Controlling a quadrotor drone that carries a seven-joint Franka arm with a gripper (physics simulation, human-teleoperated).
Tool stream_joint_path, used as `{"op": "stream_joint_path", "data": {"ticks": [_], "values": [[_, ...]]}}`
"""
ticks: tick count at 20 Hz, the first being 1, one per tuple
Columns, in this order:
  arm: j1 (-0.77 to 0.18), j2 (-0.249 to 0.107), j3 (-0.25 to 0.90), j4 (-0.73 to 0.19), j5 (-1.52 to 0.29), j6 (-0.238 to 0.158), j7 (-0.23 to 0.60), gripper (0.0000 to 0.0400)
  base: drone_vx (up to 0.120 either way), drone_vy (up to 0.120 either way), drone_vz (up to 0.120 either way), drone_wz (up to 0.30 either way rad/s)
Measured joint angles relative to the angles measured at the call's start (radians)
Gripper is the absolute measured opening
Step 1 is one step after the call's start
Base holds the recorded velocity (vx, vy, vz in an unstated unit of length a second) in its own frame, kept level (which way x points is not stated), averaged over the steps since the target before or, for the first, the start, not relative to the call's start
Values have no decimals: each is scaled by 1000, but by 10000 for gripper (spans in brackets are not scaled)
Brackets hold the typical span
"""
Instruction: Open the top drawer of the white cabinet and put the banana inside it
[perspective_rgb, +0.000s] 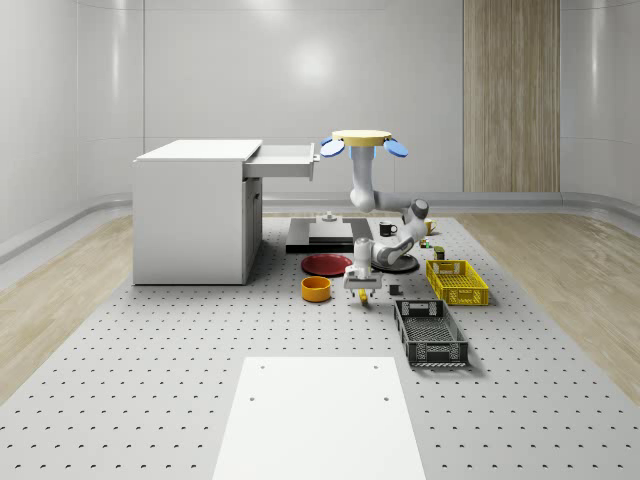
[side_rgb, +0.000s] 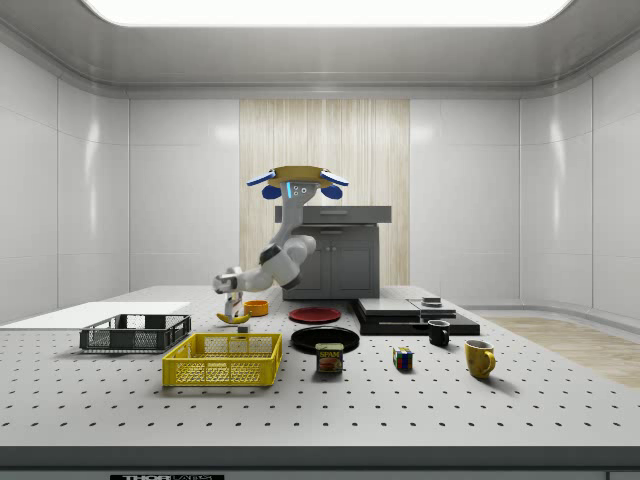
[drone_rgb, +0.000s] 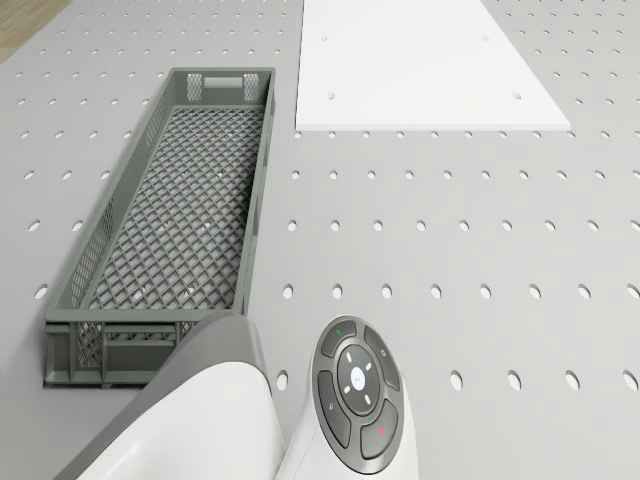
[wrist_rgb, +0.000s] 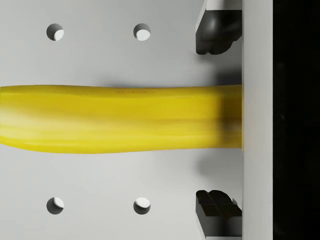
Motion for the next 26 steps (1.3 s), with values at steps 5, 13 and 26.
{"op": "stream_joint_path", "data": {"ticks": [5,13,26], "values": [[1,18,5,14,10,-6,8,259,0,0,0,0],[-7,33,4,16,13,-17,9,190,0,0,0,0],[-44,11,-125,-73,-108,-95,-11,192,0,0,9,0]]}}
